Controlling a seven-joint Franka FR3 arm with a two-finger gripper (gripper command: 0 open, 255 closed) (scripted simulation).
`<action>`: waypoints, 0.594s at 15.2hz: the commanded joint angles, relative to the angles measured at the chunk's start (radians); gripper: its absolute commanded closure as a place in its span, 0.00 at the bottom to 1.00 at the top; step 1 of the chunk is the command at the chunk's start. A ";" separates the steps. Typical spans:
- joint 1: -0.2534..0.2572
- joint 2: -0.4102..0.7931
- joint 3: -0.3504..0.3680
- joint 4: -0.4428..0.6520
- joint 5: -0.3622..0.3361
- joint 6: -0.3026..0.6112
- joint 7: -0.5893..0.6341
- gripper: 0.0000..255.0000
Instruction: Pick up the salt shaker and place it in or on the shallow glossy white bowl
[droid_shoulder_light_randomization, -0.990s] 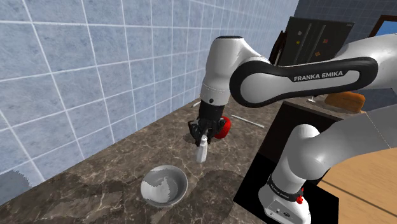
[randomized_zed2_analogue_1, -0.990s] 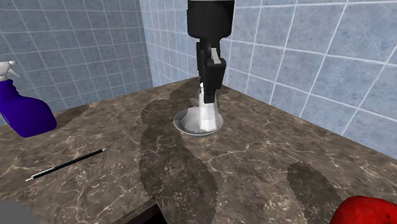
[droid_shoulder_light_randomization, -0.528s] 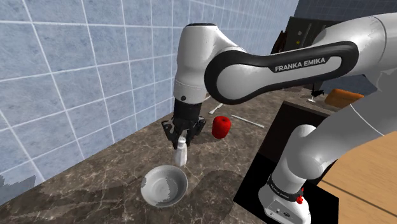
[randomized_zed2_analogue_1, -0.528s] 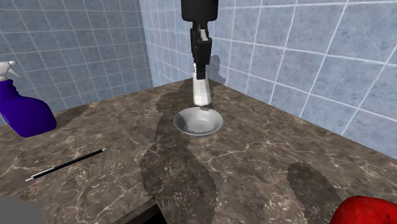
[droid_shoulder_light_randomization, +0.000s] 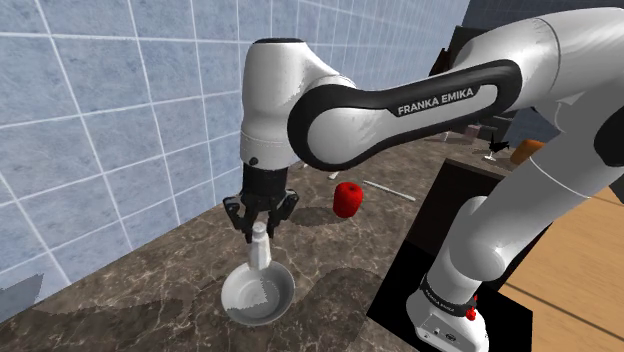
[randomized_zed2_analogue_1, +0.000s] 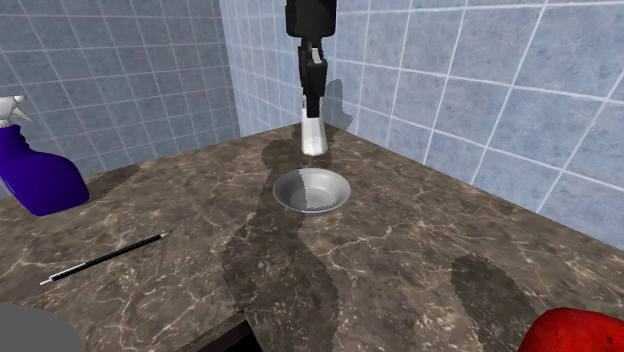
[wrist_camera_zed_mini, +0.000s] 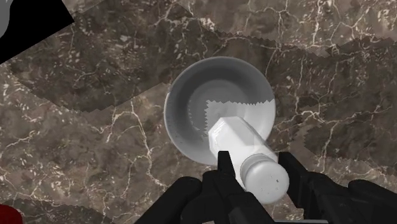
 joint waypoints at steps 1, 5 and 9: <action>-0.001 0.009 0.006 -0.020 -0.002 0.029 0.001 1.00; -0.001 0.025 0.017 -0.062 -0.005 0.084 0.004 1.00; -0.002 0.045 0.029 -0.100 -0.011 0.141 0.010 1.00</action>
